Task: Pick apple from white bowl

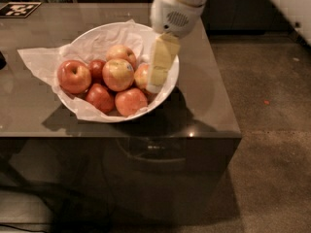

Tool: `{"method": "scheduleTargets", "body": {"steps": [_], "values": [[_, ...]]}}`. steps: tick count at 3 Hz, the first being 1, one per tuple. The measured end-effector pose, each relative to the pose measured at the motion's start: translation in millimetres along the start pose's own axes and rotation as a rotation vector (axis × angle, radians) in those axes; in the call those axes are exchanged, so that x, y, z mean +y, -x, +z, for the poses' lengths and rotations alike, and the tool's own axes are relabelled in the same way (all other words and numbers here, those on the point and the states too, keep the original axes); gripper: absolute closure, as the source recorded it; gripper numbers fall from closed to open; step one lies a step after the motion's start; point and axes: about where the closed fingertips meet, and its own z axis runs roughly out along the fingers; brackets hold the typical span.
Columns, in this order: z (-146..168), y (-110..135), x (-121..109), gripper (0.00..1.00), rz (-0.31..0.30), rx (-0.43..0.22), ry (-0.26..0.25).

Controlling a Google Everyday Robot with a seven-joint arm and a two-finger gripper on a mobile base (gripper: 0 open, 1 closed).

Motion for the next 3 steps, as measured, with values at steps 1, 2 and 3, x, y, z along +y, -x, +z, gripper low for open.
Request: {"method": "scheduleTargets", "body": {"steps": [1, 2, 3], "values": [[28.0, 13.4, -0.4, 0.00, -0.002, 0.044, 0.047], [27.6, 16.0, -1.9, 0.00, -0.004, 0.035, 0.037], [25.1, 18.8, -4.7, 0.00, 0.011, 0.021, -0.002]]}}
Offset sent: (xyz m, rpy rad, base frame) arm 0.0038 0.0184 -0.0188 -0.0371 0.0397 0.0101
